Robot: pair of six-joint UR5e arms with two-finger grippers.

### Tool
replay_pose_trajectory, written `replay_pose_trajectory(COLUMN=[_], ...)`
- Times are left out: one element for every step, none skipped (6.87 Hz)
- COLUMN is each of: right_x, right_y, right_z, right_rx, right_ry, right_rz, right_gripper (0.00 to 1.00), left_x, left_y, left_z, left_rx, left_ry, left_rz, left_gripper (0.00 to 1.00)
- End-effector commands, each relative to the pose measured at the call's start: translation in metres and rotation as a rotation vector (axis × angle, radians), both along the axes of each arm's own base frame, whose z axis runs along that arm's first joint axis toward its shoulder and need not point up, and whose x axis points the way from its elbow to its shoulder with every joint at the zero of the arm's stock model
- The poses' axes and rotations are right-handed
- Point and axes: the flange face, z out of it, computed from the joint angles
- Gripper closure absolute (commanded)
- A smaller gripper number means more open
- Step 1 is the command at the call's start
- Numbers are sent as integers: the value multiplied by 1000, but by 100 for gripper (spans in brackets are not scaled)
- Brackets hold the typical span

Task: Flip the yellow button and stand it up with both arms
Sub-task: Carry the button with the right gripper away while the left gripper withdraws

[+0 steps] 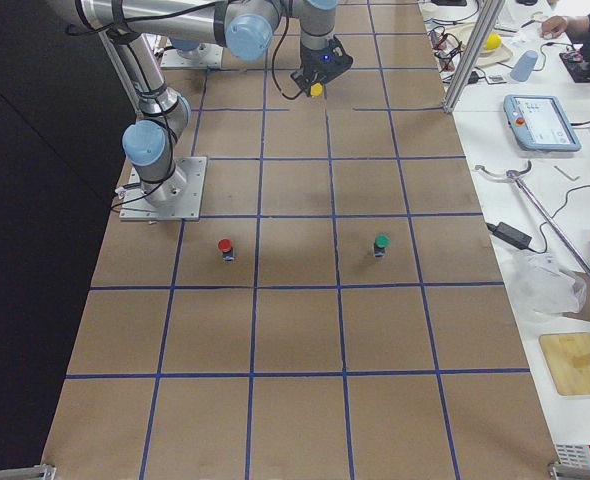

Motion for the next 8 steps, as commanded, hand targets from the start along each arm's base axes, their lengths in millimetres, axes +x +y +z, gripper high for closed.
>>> replay_pose_trajectory(right_x=[-54, -88, -141, -181, -188, -192, -206, -242], right_y=[27, 33, 47, 64, 65, 60, 57, 61], right_z=[-36, -46, -64, -80, -95, -101, -119, -125], right_rx=[-58, -79, -125, -174, -250, -282, -290, -375], right_ry=[125, 131, 143, 170, 177, 210, 196, 245], right_rz=[402, 466, 602, 729, 894, 1043, 1185, 1268], right_gripper=[96, 96, 96, 96, 95, 95, 95, 95], left_x=[22, 24, 15, 3, -4, -3, -3, -2], left_y=[-24, -25, -21, -16, -14, -18, -25, -28], left_z=[35, 51, 63, 66, 72, 86, 106, 109], left_rx=[2, 1, -16, -32, -33, -53, -70, -51], left_ry=[-327, -463, -591, -698, -732, -733, -728, -727], left_rz=[0, -22, -61, -90, -62, -49, -41, -47], left_gripper=[0, 0, 0, 0, 0, 0, 0, 0])
